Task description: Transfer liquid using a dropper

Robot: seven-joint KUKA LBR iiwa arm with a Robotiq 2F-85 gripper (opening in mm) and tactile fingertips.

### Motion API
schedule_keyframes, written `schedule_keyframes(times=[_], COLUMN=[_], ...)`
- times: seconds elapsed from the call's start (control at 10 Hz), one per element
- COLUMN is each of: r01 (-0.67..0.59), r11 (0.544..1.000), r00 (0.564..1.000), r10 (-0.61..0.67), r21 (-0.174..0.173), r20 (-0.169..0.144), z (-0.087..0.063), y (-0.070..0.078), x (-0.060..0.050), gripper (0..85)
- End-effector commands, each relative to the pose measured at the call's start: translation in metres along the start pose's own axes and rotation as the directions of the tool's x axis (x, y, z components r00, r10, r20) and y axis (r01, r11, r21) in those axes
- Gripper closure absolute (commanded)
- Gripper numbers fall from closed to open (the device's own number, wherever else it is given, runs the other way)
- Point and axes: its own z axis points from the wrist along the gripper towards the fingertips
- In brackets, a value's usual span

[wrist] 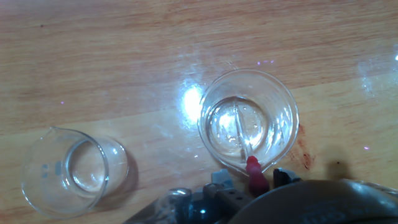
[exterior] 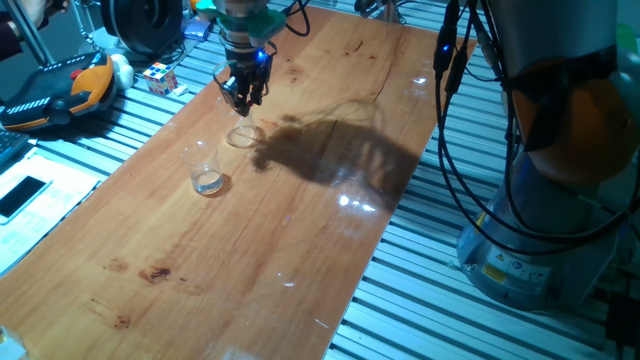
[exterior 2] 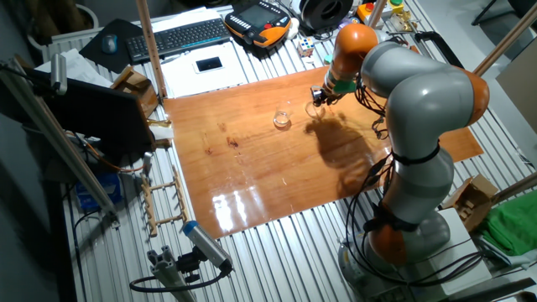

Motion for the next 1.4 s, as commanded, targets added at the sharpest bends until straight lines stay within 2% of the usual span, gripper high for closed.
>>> schedule_keyframes(times=[0.0,1.3], r01=[0.0,0.004], r11=[1.0,1.0], r00=[1.0,1.0], r10=[0.0,-0.004], r21=[-0.001,-0.005], r20=[0.0,-0.005], z=[0.0,0.0015], y=[0.0001,-0.0004], x=[-0.0001,0.0], gripper=[43.7,55.0])
